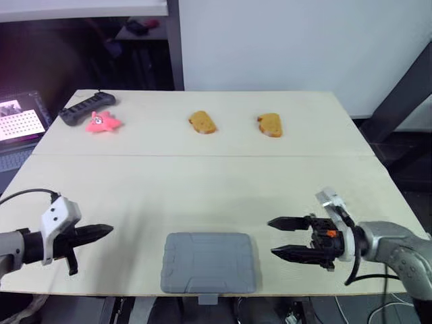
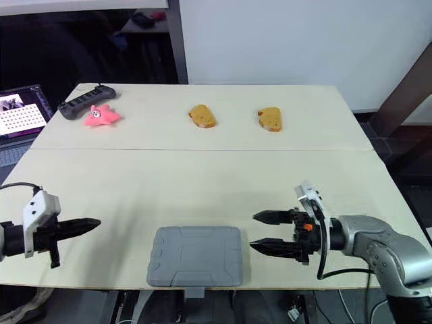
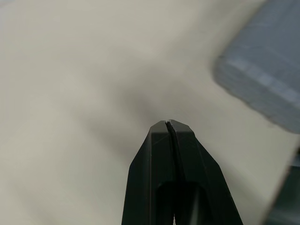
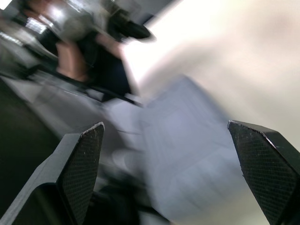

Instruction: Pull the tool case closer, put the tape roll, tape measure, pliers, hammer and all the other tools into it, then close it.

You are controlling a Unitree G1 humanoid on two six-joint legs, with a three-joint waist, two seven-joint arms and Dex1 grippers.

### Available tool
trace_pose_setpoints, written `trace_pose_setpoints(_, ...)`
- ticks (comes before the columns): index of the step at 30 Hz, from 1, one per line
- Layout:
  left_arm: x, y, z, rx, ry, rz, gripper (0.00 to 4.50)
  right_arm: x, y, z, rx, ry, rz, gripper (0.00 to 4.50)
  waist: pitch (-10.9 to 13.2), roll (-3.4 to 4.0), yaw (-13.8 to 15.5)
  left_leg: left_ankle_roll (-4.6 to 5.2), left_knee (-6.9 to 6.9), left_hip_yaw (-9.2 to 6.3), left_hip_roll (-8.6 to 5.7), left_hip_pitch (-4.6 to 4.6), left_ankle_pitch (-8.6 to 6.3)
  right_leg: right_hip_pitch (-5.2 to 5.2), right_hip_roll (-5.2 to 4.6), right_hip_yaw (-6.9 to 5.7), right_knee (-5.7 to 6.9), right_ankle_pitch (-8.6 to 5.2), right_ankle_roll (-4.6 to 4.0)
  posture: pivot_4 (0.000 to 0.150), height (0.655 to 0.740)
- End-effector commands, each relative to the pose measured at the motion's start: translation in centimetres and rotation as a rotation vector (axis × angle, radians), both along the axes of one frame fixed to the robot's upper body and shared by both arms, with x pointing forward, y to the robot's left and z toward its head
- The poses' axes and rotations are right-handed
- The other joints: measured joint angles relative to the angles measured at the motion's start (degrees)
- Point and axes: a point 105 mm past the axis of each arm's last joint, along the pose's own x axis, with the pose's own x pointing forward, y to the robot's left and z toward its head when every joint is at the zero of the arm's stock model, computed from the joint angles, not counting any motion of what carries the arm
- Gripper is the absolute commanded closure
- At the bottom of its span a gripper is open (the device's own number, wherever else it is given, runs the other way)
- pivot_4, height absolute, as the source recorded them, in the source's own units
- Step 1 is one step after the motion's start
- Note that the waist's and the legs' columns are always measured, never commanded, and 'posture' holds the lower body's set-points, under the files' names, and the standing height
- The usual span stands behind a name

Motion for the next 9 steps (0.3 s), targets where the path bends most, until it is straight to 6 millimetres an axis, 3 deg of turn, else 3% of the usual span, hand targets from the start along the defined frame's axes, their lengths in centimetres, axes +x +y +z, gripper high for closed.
trace_pose_setpoints(1,0.5,0.9,0.2,0.043,-0.035,-0.006,4.50,0.9,-2.2,0.4,-0.181,-0.244,-0.076,0.03,0.0,-0.02,-0.1,0.00,0.00,0.04,0.00,0.00,0.00,0.00,-0.02,0.02,0.00,0.00,0.00,0.150,0.7150)
trace_pose_setpoints(5,1.8,1.5,0.5,0.066,-0.062,0.002,4.50,1.6,-4.6,0.1,-0.299,-0.371,-0.132,0.03,0.0,-0.07,0.0,0.00,0.00,0.08,0.00,0.01,0.00,-0.01,-0.03,0.01,-0.01,0.01,0.00,0.150,0.7150)
trace_pose_setpoints(9,2.6,2.3,0.5,0.065,-0.033,0.037,4.50,2.5,-5.8,0.4,-0.311,-0.421,-0.181,0.03,0.1,-0.14,0.0,0.00,0.01,0.08,0.00,0.01,0.00,0.01,-0.03,0.02,-0.01,0.02,0.00,0.150,0.7150)
